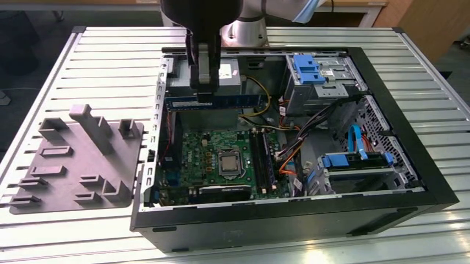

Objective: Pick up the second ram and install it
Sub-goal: 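Pick up the second ram and move it above second insertion slot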

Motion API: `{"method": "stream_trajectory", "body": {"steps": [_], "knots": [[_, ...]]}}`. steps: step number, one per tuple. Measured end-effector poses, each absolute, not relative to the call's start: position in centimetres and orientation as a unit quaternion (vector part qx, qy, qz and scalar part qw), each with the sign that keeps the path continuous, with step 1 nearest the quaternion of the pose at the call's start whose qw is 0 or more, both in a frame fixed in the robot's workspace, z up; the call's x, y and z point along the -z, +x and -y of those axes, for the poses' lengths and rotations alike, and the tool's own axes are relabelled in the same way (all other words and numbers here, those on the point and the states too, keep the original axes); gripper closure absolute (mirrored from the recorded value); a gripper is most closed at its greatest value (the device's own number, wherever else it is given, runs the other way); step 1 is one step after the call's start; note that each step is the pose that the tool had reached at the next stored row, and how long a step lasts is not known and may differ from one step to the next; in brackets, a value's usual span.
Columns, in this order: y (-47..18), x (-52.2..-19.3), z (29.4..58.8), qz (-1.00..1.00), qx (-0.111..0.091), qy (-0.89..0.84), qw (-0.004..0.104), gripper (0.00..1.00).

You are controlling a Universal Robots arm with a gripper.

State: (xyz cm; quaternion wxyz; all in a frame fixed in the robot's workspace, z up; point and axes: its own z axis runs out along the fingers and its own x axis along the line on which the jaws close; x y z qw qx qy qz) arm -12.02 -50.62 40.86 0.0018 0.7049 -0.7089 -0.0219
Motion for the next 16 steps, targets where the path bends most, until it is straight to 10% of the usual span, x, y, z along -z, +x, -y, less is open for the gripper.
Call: {"method": "stream_trajectory", "body": {"steps": [16], "knots": [[-11.17, -40.25, 50.63, 0.709, 0.023, 0.705, 0.003, 0.89]]}}
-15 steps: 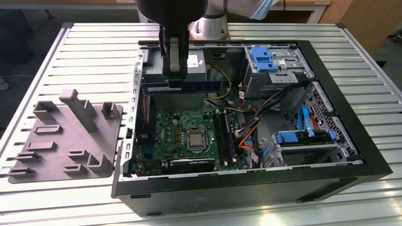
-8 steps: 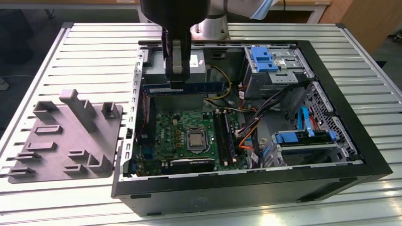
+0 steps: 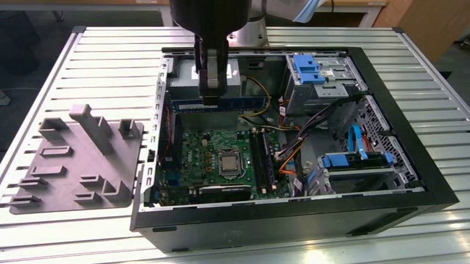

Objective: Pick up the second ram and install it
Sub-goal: 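Pick up the second ram and move it above second insertion slot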

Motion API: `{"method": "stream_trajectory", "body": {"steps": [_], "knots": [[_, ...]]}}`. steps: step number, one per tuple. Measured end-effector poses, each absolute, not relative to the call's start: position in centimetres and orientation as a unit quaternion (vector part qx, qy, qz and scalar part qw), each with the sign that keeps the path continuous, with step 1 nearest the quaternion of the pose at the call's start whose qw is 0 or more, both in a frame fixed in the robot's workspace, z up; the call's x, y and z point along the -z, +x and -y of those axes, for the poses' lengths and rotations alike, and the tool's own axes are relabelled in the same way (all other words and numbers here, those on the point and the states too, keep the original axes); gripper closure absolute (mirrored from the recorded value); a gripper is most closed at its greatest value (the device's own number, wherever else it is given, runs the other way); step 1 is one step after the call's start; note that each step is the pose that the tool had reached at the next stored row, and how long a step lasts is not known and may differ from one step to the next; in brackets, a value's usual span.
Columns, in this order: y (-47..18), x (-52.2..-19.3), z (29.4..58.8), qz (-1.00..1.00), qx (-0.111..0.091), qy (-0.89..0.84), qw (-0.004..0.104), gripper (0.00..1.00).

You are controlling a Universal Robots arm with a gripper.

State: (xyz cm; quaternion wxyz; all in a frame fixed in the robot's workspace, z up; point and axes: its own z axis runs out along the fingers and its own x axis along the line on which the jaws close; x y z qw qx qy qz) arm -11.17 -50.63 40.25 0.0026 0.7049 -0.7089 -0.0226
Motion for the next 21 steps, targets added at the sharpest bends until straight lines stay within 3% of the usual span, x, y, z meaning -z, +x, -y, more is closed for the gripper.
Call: {"method": "stream_trajectory", "body": {"steps": [21], "knots": [[-9.9, -39.8, 50.6, 0.709, 0.024, 0.705, 0.004, 0.89]]}}
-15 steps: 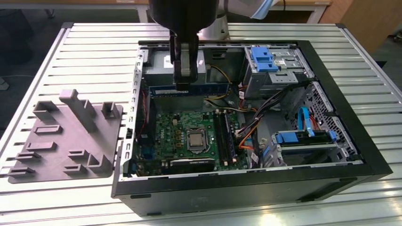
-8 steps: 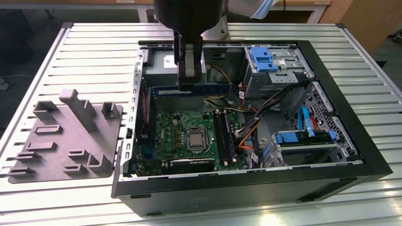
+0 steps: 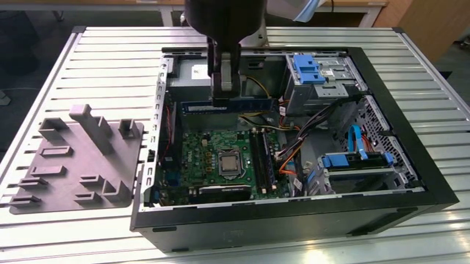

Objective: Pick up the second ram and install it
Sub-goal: 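Pick up the second ram and move it above second insertion slot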

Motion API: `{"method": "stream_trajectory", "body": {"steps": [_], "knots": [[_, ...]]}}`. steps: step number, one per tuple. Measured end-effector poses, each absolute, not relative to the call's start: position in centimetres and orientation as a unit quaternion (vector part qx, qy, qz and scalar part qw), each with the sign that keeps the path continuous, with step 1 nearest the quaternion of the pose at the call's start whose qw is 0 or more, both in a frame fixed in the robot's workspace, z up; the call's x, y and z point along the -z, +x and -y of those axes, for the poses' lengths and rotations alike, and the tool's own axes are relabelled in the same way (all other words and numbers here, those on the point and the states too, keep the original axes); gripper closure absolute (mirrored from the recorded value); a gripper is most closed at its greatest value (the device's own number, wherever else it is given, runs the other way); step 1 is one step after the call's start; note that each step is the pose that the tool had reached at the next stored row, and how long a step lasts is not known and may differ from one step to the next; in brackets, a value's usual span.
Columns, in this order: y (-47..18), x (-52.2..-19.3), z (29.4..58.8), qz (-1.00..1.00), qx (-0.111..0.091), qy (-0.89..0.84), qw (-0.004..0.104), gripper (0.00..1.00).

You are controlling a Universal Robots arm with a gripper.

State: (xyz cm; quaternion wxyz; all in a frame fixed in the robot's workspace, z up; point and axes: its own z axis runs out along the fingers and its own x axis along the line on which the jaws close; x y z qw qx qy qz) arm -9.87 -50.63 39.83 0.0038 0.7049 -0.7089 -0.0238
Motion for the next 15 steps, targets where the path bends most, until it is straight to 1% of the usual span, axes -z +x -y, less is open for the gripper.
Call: {"method": "stream_trajectory", "body": {"steps": [15], "knots": [[-9.54, -38.98, 50.55, 0.709, 0.024, 0.705, 0.004, 0.89]]}}
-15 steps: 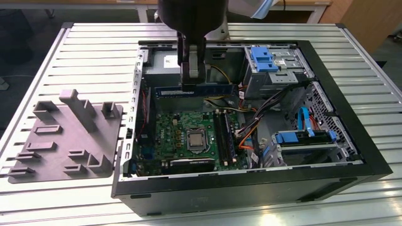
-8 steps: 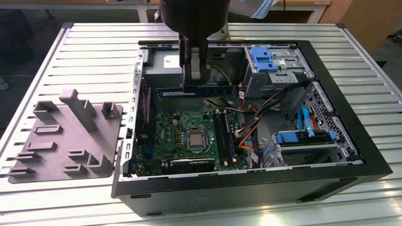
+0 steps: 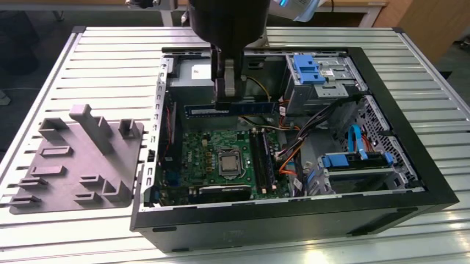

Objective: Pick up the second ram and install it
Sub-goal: 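Pick up the second ram and move it above second insertion slot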

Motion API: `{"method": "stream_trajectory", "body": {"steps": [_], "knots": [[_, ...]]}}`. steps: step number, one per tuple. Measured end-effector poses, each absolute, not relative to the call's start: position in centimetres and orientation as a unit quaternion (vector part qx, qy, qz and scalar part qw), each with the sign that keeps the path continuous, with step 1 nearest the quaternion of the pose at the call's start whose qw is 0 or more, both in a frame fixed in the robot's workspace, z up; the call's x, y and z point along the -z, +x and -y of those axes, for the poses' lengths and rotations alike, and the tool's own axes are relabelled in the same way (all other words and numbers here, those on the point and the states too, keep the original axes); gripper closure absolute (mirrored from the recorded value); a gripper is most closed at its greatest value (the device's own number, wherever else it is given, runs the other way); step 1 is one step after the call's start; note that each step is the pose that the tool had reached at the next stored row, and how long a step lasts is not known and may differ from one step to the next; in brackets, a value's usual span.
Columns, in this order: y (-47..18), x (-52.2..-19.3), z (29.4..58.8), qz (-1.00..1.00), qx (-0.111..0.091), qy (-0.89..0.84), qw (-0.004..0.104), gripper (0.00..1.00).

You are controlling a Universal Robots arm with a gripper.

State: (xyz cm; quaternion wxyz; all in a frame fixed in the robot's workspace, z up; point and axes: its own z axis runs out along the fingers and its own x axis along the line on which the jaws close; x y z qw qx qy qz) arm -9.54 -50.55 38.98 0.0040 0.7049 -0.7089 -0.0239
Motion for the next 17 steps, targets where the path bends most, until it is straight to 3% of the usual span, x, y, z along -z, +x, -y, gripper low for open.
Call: {"method": "stream_trajectory", "body": {"steps": [17], "knots": [[-9.13, -38.45, 50.54, 0.709, 0.024, 0.705, 0.004, 0.89]]}}
